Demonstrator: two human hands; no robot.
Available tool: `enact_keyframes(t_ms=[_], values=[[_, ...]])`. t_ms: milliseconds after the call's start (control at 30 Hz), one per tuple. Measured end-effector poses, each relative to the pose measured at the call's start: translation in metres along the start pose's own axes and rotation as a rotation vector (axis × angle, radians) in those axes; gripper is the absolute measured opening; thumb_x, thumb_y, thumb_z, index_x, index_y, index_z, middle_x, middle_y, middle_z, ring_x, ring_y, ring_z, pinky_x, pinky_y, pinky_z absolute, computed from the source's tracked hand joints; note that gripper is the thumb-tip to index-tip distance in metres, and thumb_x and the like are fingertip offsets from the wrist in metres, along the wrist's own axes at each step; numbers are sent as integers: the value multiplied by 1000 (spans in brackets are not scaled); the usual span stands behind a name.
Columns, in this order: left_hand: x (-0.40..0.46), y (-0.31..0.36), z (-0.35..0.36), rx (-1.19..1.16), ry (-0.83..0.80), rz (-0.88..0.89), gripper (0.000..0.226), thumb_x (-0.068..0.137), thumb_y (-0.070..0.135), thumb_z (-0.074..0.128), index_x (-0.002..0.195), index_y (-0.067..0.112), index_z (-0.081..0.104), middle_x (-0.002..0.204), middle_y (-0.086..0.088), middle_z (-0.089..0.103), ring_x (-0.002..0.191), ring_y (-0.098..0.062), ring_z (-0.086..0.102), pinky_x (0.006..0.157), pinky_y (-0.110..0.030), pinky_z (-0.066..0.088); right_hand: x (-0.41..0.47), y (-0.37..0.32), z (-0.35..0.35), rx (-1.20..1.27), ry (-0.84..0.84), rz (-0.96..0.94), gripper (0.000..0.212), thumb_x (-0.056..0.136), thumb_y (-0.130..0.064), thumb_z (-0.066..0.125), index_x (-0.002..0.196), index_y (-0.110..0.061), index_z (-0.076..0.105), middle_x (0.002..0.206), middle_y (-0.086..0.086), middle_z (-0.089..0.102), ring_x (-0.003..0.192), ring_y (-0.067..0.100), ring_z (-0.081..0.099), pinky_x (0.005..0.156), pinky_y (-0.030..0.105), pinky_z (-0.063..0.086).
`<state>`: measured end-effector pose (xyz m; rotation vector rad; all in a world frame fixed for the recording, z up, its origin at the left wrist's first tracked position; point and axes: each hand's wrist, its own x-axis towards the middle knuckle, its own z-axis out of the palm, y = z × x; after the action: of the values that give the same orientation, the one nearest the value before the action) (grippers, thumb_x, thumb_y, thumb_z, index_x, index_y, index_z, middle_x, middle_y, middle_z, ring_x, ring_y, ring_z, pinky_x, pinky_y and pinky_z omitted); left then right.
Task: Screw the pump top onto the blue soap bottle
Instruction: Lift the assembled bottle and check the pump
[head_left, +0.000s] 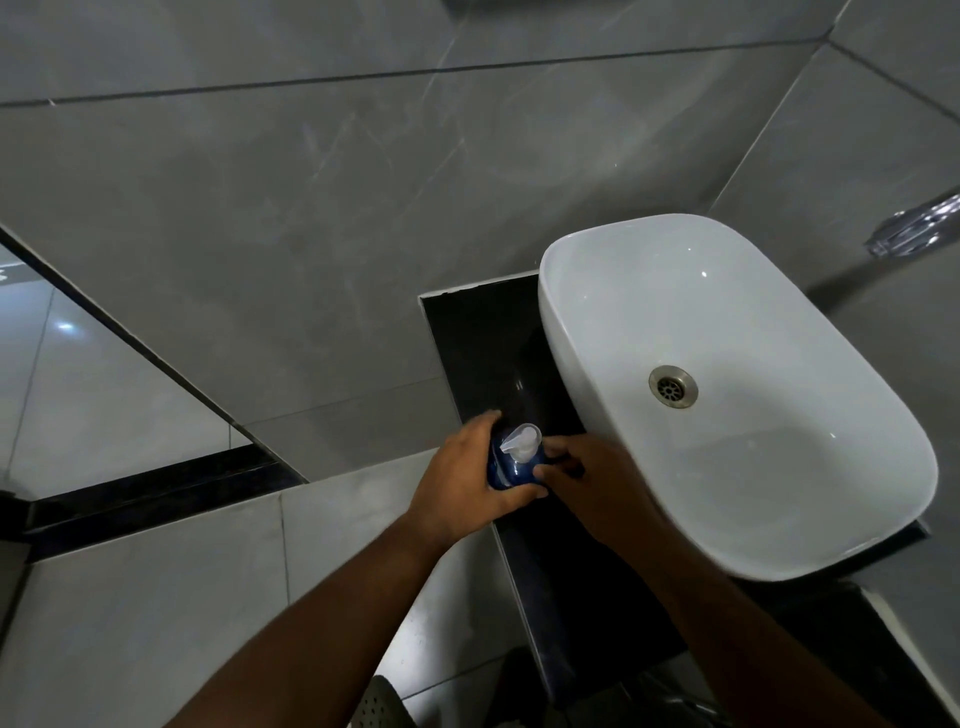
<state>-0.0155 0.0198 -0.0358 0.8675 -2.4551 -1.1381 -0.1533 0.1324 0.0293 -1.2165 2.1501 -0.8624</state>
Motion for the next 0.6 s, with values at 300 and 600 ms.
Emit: enact_keyframes(t_ms=[300, 600], values=[[36, -8, -15, -158, 92, -16, 66, 72, 47, 81, 127, 25, 53, 112, 6, 66, 95, -5, 61, 76, -9, 47, 43, -11, 26, 254, 102, 58, 23, 87, -9, 59, 107, -19, 66, 94, -2, 71, 84, -1, 65, 77, 11, 50], [128, -44, -65, -62, 153, -52, 68, 76, 39, 80, 135, 21, 51, 117, 1, 67, 100, -13, 63, 85, -27, 50, 156, -39, 36, 132, 179, -15, 20, 87, -8, 57, 105, -6, 66, 98, 14, 72, 86, 19, 64, 81, 30, 50]])
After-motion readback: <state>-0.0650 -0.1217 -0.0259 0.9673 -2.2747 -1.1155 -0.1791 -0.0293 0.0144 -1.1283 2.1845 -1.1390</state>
